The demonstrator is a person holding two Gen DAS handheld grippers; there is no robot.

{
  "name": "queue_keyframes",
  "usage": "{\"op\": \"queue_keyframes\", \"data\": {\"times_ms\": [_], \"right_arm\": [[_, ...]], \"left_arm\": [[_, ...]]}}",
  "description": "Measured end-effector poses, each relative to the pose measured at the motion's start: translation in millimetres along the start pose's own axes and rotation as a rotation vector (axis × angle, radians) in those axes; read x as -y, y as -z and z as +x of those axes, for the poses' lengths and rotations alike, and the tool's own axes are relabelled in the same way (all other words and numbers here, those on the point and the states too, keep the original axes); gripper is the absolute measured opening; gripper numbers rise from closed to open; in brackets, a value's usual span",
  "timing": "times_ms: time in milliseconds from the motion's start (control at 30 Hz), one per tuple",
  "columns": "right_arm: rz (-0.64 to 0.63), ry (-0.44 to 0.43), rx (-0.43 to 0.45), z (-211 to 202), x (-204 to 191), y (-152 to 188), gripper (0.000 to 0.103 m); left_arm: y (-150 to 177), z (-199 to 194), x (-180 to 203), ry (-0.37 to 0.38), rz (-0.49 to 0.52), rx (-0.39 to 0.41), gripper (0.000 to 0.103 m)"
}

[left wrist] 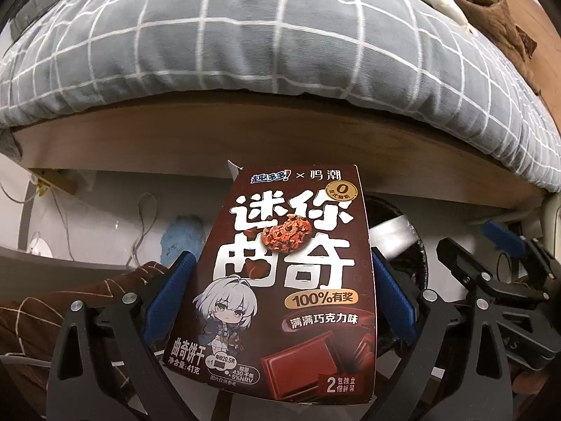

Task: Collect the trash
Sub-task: 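Carry the brown box and white box with both tools over the black bin, then open the right tool to drop the white box while the left tool drops the brown box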

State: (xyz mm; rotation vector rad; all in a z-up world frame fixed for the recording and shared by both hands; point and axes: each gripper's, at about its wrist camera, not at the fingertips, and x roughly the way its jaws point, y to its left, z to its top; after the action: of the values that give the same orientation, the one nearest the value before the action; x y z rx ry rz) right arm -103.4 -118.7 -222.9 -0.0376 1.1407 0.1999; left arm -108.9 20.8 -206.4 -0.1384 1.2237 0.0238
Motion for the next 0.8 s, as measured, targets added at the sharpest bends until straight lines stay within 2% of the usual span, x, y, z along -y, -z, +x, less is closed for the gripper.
{"op": "queue_keyframes", "data": {"times_ms": [133, 467, 800], "right_arm": [[0.030, 0.029, 0.001, -5, 17, 2, 0.094], [0.167, 0.169, 0.010, -24, 86, 16, 0.094], [0.201, 0.207, 0.031, -42, 108, 24, 0.094]], "left_arm": [[1, 3, 9, 0.016, 0.024, -0.007, 0.093], [1, 12, 62, 0.059, 0.115, -0.028, 0.093], [7, 19, 93, 0.072, 0.180, -0.044, 0.094]]}}
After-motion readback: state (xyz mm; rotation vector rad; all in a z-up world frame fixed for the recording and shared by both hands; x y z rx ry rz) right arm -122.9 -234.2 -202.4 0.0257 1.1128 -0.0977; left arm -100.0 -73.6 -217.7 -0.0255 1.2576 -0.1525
